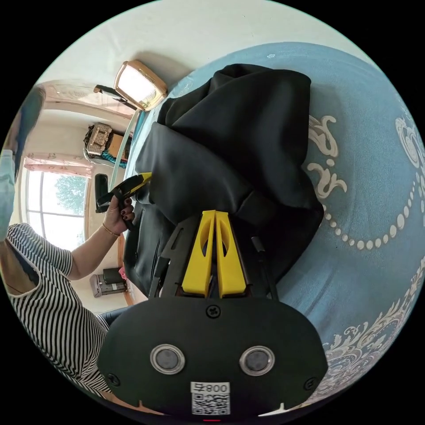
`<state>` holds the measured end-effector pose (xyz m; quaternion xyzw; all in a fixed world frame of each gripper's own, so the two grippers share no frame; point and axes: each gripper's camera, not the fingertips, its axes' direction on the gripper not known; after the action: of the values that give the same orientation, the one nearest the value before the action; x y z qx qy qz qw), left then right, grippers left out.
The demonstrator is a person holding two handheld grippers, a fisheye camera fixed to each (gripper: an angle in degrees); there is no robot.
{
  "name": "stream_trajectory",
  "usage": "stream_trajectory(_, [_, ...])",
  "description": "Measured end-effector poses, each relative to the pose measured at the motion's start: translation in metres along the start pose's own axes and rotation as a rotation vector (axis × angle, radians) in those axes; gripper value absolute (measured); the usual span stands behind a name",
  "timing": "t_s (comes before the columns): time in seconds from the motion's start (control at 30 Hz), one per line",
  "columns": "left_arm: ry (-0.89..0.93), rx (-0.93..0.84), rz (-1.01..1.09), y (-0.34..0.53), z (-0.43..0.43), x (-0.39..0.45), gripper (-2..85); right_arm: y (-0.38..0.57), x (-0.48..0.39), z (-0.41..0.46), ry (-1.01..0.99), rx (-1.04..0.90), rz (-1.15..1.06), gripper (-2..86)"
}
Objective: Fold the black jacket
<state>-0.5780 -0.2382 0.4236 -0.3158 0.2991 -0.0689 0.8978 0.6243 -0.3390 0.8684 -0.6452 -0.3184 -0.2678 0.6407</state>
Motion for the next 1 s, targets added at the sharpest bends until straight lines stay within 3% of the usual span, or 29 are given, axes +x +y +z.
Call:
stream_trajectory(0.13, [-0.038,-0.026,0.067,0.007,-0.017,0.014,0.2,0.014,-0.016,-0.014,0.030,0.058,-0.052,0.0])
stream_trajectory(0.23, [-0.119,-0.105,0.065,0.012,-0.005,0.008,0.2,0.023,-0.011,0.007,0.079,-0.020,-0.041,0.1])
stream_trajectory(0.53, [0.011,-0.114,-0.008,0.027,-0.062,-0.007,1.2,0.050,0.013,-0.016,-0.061,0.087,0.031,0.2])
stream_trajectory(0.83, [-0.149,-0.383,-0.371,0.126,-0.170,-0.050,6.2,0.156,0.054,-0.045,-0.215,0.038,0.309,2.9])
stream_trajectory(1.0, [-0.095,-0.547,-0.485,0.170,-0.176,-0.060,8.5,0.206,0.076,-0.059,-0.229,-0.012,0.470,5.6])
